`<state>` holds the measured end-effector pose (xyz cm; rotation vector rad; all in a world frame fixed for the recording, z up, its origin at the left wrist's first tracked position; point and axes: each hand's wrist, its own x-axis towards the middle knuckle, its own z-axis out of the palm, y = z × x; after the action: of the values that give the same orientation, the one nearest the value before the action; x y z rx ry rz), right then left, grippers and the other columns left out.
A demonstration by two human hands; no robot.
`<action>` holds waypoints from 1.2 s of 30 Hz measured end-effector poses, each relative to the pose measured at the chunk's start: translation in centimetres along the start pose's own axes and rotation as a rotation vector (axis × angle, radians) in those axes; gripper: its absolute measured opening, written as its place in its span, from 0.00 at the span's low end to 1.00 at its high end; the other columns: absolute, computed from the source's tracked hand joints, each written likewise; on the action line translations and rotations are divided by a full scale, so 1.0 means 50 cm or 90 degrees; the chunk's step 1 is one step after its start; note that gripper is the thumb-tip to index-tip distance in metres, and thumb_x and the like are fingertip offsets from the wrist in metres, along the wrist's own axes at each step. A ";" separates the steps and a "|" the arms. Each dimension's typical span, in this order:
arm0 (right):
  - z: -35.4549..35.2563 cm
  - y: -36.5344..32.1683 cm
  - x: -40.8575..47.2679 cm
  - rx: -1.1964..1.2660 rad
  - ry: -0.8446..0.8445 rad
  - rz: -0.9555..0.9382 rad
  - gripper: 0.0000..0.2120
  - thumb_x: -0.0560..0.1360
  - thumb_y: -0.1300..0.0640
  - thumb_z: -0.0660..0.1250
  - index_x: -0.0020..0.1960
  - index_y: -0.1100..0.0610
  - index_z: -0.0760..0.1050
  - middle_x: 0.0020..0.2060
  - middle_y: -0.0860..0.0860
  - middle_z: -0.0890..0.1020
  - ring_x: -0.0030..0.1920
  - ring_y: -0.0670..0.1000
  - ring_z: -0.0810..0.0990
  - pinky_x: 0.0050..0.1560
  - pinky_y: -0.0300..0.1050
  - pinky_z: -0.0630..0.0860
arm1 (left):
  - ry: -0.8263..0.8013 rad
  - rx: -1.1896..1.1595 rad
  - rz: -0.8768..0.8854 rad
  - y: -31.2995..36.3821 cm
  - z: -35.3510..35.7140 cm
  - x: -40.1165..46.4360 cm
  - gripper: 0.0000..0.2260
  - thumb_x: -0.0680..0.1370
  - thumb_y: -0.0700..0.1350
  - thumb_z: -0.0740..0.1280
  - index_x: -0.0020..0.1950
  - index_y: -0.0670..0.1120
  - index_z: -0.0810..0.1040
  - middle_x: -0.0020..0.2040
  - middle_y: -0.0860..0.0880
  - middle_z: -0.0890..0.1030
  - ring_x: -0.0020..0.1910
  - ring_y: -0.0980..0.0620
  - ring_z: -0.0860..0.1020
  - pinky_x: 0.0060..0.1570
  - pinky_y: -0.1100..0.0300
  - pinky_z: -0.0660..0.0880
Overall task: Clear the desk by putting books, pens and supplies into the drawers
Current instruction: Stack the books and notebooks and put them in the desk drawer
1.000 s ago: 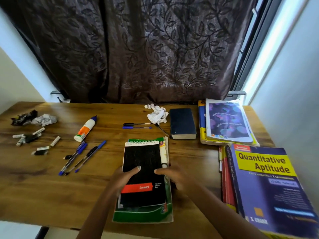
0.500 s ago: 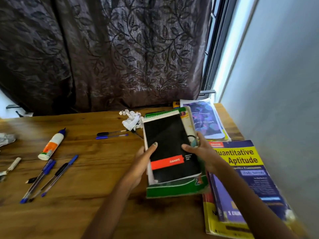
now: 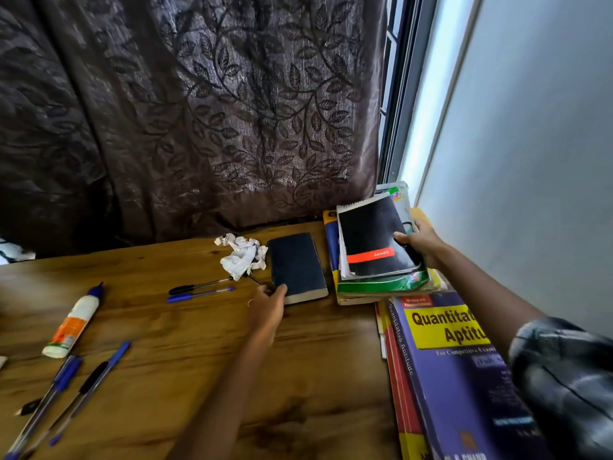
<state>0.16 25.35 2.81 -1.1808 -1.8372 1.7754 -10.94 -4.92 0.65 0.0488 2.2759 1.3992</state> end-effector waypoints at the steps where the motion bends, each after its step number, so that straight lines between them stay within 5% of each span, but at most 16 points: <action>1: 0.006 -0.003 0.009 -0.021 0.006 -0.004 0.18 0.73 0.67 0.68 0.61 0.62 0.69 0.46 0.58 0.80 0.39 0.53 0.79 0.33 0.41 0.76 | -0.008 0.007 0.003 0.003 0.005 0.008 0.22 0.79 0.51 0.62 0.70 0.42 0.67 0.57 0.48 0.76 0.45 0.55 0.74 0.41 0.61 0.69; 4: 0.027 0.000 0.041 -0.101 0.069 -0.014 0.14 0.70 0.65 0.71 0.53 0.61 0.72 0.40 0.57 0.79 0.35 0.53 0.77 0.33 0.41 0.75 | -0.018 0.028 -0.008 0.005 0.018 0.029 0.26 0.78 0.53 0.64 0.72 0.43 0.66 0.65 0.46 0.75 0.58 0.48 0.76 0.52 0.57 0.73; 7: 0.050 0.006 0.058 -0.244 0.165 0.028 0.21 0.67 0.56 0.74 0.56 0.63 0.73 0.52 0.62 0.80 0.51 0.61 0.79 0.49 0.53 0.77 | 0.006 0.069 -0.005 -0.001 0.029 0.039 0.27 0.77 0.55 0.65 0.72 0.44 0.66 0.66 0.45 0.75 0.61 0.45 0.75 0.55 0.53 0.74; 9: 0.077 -0.009 0.037 -0.402 0.249 0.035 0.24 0.69 0.54 0.72 0.62 0.60 0.70 0.61 0.62 0.73 0.61 0.63 0.71 0.58 0.57 0.70 | 0.022 0.094 -0.009 -0.003 0.034 0.041 0.28 0.76 0.56 0.65 0.72 0.45 0.66 0.66 0.45 0.74 0.62 0.45 0.74 0.54 0.53 0.74; 11: 0.118 -0.031 -0.003 -0.477 0.303 -0.055 0.22 0.71 0.56 0.69 0.63 0.57 0.69 0.62 0.61 0.69 0.63 0.63 0.67 0.60 0.57 0.66 | 0.033 0.109 -0.018 -0.006 0.039 0.042 0.28 0.76 0.58 0.64 0.72 0.46 0.66 0.67 0.46 0.73 0.62 0.45 0.74 0.56 0.52 0.74; 13: 0.167 -0.038 -0.043 -0.458 0.250 -0.212 0.14 0.72 0.60 0.65 0.58 0.57 0.74 0.53 0.59 0.75 0.55 0.59 0.73 0.54 0.54 0.70 | 0.038 0.115 -0.019 -0.008 0.041 0.043 0.28 0.76 0.58 0.64 0.72 0.47 0.65 0.68 0.46 0.73 0.64 0.44 0.73 0.58 0.49 0.74; 15: 0.225 -0.028 -0.095 -0.404 0.089 -0.290 0.08 0.73 0.63 0.62 0.49 0.60 0.78 0.42 0.54 0.77 0.43 0.53 0.75 0.43 0.48 0.71 | 0.041 0.113 -0.011 -0.013 0.043 0.042 0.28 0.76 0.58 0.64 0.72 0.47 0.65 0.68 0.46 0.73 0.64 0.44 0.73 0.59 0.47 0.73; 18: 0.312 -0.003 -0.181 -0.426 -0.096 -0.226 0.15 0.76 0.55 0.63 0.61 0.59 0.72 0.52 0.54 0.76 0.51 0.52 0.75 0.49 0.46 0.71 | 0.030 0.074 -0.021 -0.019 0.050 0.036 0.26 0.76 0.56 0.64 0.71 0.49 0.65 0.66 0.45 0.74 0.61 0.43 0.75 0.54 0.51 0.75; 21: 0.359 0.020 -0.217 -0.473 -0.095 -0.129 0.30 0.73 0.47 0.65 0.71 0.56 0.60 0.66 0.56 0.67 0.65 0.57 0.65 0.63 0.53 0.65 | 0.014 -0.022 -0.048 -0.019 0.054 0.019 0.21 0.77 0.54 0.62 0.68 0.50 0.66 0.62 0.46 0.77 0.55 0.45 0.77 0.55 0.47 0.77; 24: 0.349 0.021 -0.223 -0.337 -0.083 -0.098 0.31 0.73 0.51 0.67 0.71 0.55 0.58 0.65 0.54 0.67 0.66 0.56 0.65 0.65 0.54 0.63 | 0.007 -0.141 -0.078 -0.014 0.040 0.004 0.16 0.79 0.50 0.62 0.65 0.47 0.66 0.57 0.46 0.76 0.51 0.48 0.77 0.50 0.52 0.78; 30: 0.285 0.042 -0.272 -0.167 -0.092 -0.122 0.24 0.73 0.66 0.66 0.67 0.57 0.63 0.61 0.55 0.72 0.61 0.55 0.73 0.57 0.52 0.78 | -0.054 -0.289 -0.117 -0.018 -0.006 -0.042 0.18 0.73 0.50 0.72 0.60 0.48 0.73 0.47 0.50 0.78 0.41 0.55 0.74 0.39 0.63 0.74; 36: 0.246 0.036 -0.337 -0.059 -0.107 -0.183 0.17 0.76 0.60 0.65 0.62 0.52 0.65 0.55 0.49 0.72 0.56 0.50 0.74 0.50 0.42 0.78 | -0.167 -0.397 -0.130 -0.005 -0.042 -0.094 0.05 0.74 0.44 0.70 0.47 0.46 0.76 0.44 0.47 0.78 0.41 0.53 0.74 0.45 0.59 0.74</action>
<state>2.03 4.55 4.15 -0.7680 -2.0843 1.6838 -7.53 -8.06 2.95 -0.1837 1.5147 1.7992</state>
